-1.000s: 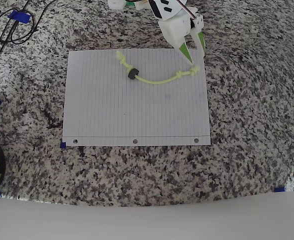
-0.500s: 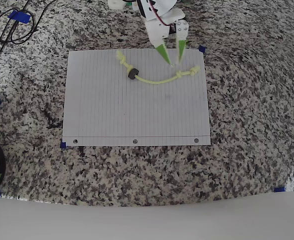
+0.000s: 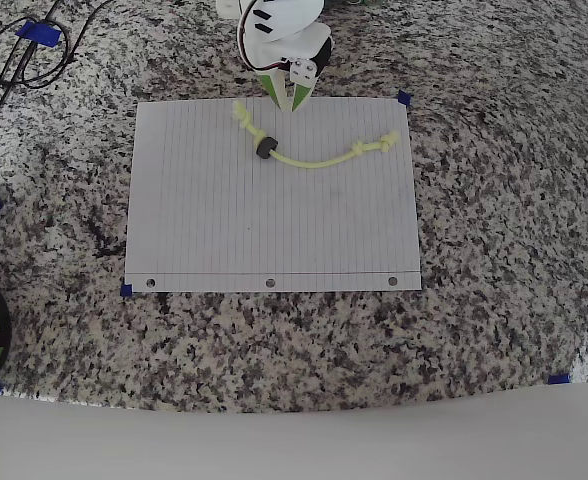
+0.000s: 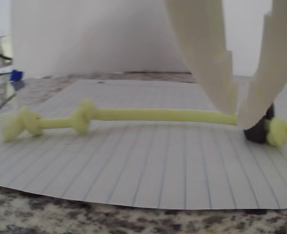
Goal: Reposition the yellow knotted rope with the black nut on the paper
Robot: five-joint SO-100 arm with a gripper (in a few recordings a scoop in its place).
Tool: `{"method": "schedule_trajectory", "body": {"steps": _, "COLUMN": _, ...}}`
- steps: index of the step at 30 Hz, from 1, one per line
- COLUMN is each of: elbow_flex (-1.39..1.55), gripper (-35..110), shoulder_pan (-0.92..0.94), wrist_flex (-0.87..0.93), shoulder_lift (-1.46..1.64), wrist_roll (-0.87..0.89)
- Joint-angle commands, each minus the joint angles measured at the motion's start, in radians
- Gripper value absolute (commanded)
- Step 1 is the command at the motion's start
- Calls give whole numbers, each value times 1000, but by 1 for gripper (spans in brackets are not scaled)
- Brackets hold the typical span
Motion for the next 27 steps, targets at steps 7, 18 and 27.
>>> {"method": "schedule_trajectory", "body": {"steps": 7, "elbow_flex": -31, "gripper": 0, "shoulder_pan": 156, "wrist_flex": -86, "shoulder_lift": -41, "wrist_roll": -190}}
{"method": "schedule_trajectory", "body": {"steps": 18, "elbow_flex": -31, "gripper": 0, "shoulder_pan": 270, "wrist_flex": -149, "shoulder_lift": -15, "wrist_roll": -290}}
{"method": "schedule_trajectory", "body": {"steps": 27, "elbow_flex": -31, "gripper": 0, "shoulder_pan": 130, "wrist_flex": -98, "shoulder_lift": 51, "wrist_roll": -385}}
